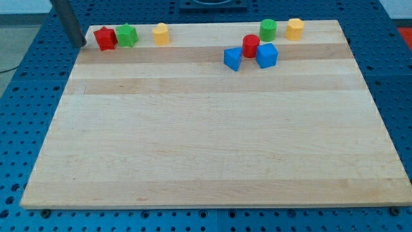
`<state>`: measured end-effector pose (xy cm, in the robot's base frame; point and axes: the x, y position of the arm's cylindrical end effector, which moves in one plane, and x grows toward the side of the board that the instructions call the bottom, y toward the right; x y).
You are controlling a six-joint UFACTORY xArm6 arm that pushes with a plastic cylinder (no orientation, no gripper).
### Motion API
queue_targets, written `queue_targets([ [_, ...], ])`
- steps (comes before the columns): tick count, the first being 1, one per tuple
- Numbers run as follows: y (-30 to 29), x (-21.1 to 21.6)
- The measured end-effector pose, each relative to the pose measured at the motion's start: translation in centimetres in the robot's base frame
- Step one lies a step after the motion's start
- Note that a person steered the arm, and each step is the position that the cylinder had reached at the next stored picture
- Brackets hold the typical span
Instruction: Move the red star to the right
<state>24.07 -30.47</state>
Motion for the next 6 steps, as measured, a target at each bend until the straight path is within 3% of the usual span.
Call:
queue_targets([
  [4, 1.2, -1.8],
  [6, 5.9, 2.4],
])
